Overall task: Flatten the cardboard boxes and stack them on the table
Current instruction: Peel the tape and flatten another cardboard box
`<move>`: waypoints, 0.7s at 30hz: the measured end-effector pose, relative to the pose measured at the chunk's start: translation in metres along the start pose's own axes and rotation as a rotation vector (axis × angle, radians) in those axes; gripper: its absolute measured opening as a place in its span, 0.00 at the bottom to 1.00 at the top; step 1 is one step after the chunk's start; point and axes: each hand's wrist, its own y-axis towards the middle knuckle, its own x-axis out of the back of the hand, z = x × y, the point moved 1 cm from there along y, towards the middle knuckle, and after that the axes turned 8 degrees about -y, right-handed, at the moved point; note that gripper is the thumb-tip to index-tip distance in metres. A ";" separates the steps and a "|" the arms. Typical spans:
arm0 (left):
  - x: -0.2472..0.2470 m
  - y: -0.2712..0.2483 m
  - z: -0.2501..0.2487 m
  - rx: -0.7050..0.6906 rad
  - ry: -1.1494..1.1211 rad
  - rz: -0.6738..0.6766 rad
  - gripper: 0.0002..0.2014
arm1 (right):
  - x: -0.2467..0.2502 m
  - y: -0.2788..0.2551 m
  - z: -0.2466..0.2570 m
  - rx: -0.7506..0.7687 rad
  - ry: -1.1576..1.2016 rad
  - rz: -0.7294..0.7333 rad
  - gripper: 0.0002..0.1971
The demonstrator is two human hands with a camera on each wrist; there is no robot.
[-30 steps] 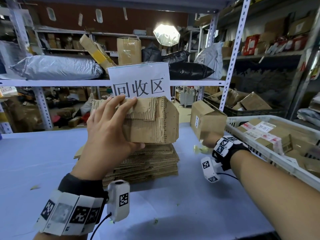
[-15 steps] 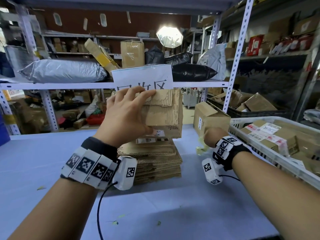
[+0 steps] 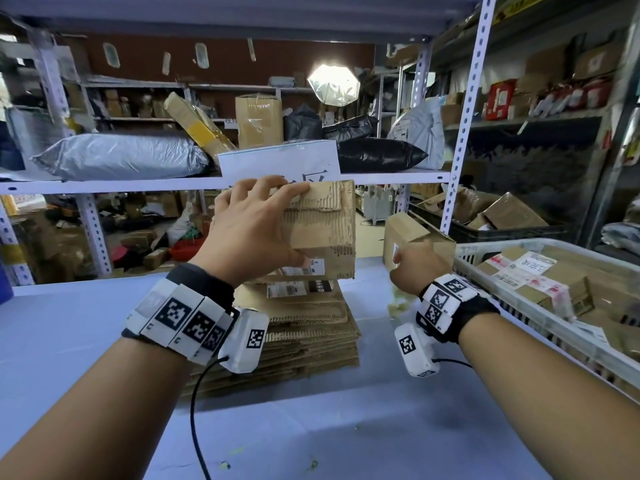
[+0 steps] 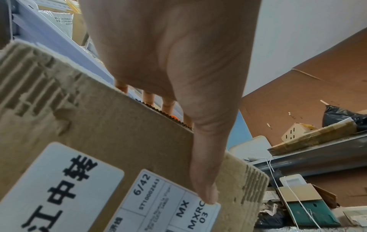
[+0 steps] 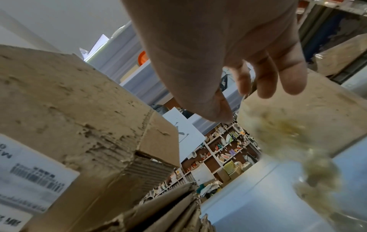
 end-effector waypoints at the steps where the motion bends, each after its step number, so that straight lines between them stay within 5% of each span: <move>1: -0.001 0.000 0.000 -0.001 0.003 0.000 0.56 | 0.004 -0.003 0.001 -0.009 0.017 -0.024 0.12; 6: -0.005 0.002 0.001 0.005 0.010 -0.026 0.56 | 0.026 -0.011 0.019 0.179 0.448 -0.206 0.20; 10: -0.006 0.003 0.000 0.033 0.046 -0.071 0.56 | 0.041 -0.024 0.047 0.555 0.612 -0.012 0.60; 12: -0.005 0.002 -0.001 0.025 0.060 -0.094 0.55 | 0.043 -0.024 0.056 0.610 0.660 -0.018 0.71; 21: -0.009 -0.009 -0.001 -0.029 0.042 -0.110 0.53 | 0.040 -0.021 0.061 0.594 0.726 -0.187 0.68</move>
